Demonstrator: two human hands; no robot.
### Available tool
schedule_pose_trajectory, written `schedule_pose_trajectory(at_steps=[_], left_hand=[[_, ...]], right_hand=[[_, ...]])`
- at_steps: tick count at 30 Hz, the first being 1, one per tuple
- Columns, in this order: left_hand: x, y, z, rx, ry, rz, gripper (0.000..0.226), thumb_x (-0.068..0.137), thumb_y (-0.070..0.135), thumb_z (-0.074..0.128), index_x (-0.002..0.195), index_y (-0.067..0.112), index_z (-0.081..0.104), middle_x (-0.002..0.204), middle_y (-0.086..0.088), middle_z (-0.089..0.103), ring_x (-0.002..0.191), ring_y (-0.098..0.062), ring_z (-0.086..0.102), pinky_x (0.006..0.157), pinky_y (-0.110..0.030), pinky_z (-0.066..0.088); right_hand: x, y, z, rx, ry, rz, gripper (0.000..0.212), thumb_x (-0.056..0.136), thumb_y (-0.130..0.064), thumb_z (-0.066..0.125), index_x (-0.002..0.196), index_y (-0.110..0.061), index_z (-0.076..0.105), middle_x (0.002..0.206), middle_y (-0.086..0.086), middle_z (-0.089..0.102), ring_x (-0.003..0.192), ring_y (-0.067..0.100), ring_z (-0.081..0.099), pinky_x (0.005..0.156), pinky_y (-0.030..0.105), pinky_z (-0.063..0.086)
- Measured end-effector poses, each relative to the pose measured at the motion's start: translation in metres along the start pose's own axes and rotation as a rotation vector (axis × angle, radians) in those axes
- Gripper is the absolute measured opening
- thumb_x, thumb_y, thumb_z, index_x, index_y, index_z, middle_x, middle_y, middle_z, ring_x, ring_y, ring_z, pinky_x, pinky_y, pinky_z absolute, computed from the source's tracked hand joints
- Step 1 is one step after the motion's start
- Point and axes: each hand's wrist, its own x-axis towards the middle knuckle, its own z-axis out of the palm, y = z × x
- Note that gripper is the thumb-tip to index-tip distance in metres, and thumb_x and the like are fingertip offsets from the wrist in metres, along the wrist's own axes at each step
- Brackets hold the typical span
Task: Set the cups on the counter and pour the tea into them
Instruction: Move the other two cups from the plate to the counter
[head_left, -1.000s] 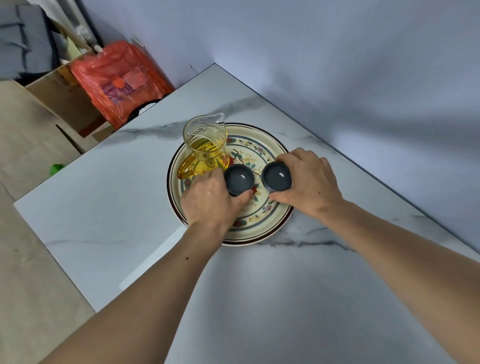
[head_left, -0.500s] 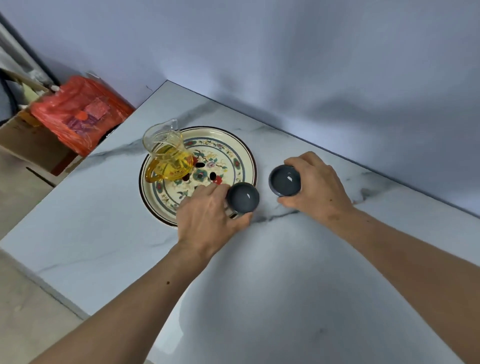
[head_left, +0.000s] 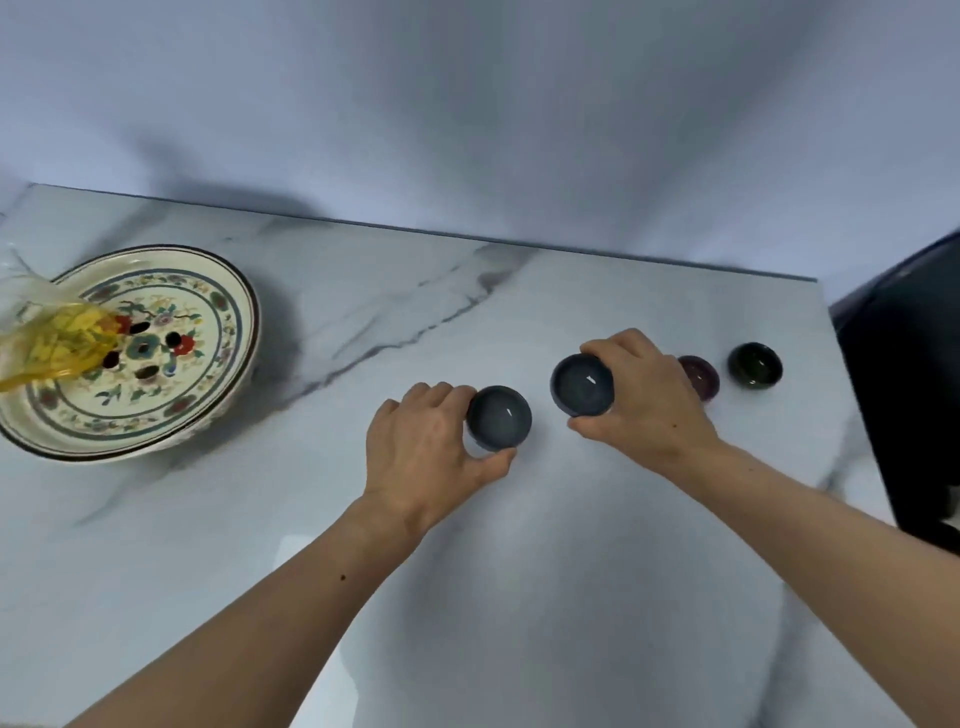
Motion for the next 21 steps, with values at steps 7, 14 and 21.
schedule_pose_trajectory(at_steps=[7, 14, 21], left_hand=[[-0.008, 0.105, 0.063, -0.008, -0.058, 0.085, 0.050, 0.062, 0.061, 0.068, 0.093, 0.022, 0.069, 0.082, 0.009, 0.070, 0.081, -0.019, 0.064, 0.065, -0.032, 0.044], [-0.008, 0.174, 0.119, 0.016, -0.093, 0.062, 0.054, 0.065, 0.062, 0.068, 0.100, 0.022, 0.068, 0.090, 0.007, 0.070, 0.088, -0.020, 0.063, 0.071, -0.035, 0.046], [0.001, 0.197, 0.151, 0.057, -0.166, 0.091, 0.057, 0.069, 0.064, 0.062, 0.109, 0.024, 0.063, 0.102, 0.008, 0.068, 0.099, -0.018, 0.059, 0.077, -0.031, 0.040]], right_hand=[[-0.050, 0.121, -0.015, 0.007, 0.023, 0.100, 0.068, 0.060, -0.029, 0.083, 0.122, -0.015, 0.058, 0.122, 0.003, 0.054, 0.102, 0.025, 0.056, 0.094, 0.038, 0.045], [-0.064, 0.217, -0.016, -0.037, -0.041, 0.123, 0.068, 0.065, -0.033, 0.080, 0.125, -0.018, 0.054, 0.123, 0.000, 0.050, 0.105, 0.022, 0.055, 0.095, 0.030, 0.034], [-0.060, 0.258, 0.001, -0.022, -0.032, 0.156, 0.070, 0.062, -0.035, 0.081, 0.125, -0.018, 0.055, 0.123, 0.001, 0.054, 0.108, 0.024, 0.056, 0.097, 0.038, 0.041]])
